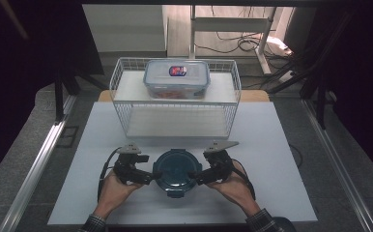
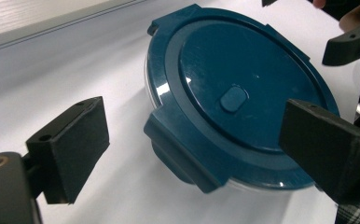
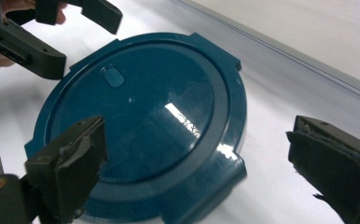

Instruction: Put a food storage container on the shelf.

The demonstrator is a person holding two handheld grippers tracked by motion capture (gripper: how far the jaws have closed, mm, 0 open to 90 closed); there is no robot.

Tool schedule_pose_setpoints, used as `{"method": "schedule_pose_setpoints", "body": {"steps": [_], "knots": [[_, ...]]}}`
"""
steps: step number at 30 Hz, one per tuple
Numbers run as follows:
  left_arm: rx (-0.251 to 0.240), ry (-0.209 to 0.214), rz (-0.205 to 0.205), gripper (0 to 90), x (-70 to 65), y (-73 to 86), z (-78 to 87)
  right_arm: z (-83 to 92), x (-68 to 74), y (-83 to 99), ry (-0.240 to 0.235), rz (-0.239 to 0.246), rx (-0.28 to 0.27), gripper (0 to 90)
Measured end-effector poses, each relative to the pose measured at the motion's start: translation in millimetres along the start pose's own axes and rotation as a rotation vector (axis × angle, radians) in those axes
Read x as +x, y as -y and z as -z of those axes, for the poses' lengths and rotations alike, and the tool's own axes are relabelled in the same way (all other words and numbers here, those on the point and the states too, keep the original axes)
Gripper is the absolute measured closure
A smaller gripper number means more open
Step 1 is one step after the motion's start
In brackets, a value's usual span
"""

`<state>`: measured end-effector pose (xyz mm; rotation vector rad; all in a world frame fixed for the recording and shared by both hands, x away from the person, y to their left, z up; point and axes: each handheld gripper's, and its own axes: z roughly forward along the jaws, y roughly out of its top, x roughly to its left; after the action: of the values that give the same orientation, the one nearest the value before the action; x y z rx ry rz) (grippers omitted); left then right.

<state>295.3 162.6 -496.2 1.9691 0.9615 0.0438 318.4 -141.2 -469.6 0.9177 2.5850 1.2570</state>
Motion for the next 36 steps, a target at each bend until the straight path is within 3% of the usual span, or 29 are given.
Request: {"method": "schedule_pose_setpoints", "body": {"steps": [7, 11, 13, 15, 18, 23, 27, 32, 34, 36], "knots": [[0.01, -0.002, 0.056, 9.3, 7.9, 14.2, -5.2, -6.9, -2.9, 3.1, -0.043, -0.04, 0.016, 7.3], [0.01, 0.1, 0.106, 12.3, 11.1, 20.9, -9.0, -11.7, -9.5, 11.0, -0.096, -0.09, 0.058, 8.4], [0.02, 0.184, 0.12, 20.2, 11.6, 21.8, -12.5, -14.0, -11.7, 14.6, -0.132, -0.126, 0.075, 9.9], [0.027, 0.188, 0.135, 21.3, 12.1, 21.7, -11.9, -14.2, -13.5, 17.2, -0.172, -0.159, 0.094, 11.5], [0.012, 0.233, 0.2, 30.5, 20.5, 25.6, -7.6, -12.7, -14.7, 21.3, -0.206, -0.174, 0.124, 16.5], [-0.014, 0.238, 0.192, 40.0, 17.9, 27.4, 0.2, -4.8, -18.6, 22.0, -0.222, -0.179, 0.114, 29.2], [-0.044, 0.242, 0.191, 48.6, 12.2, 32.3, 8.1, 8.3, -23.1, 26.7, -0.255, -0.243, 0.075, 46.3], [-0.047, 0.199, 0.149, 50.3, 0.4, 32.6, 13.5, 12.4, -24.3, 32.1, -0.281, -0.328, 0.073, 50.2], [-0.048, 0.197, 0.153, 50.4, -0.7, 33.5, 14.1, 11.9, -26.0, 35.4, -0.302, -0.382, 0.074, 50.9], [-0.047, 0.195, 0.164, 50.4, -0.5, 34.3, 14.3, 11.3, -26.7, 36.2, -0.309, -0.394, 0.069, 51.6]]}}
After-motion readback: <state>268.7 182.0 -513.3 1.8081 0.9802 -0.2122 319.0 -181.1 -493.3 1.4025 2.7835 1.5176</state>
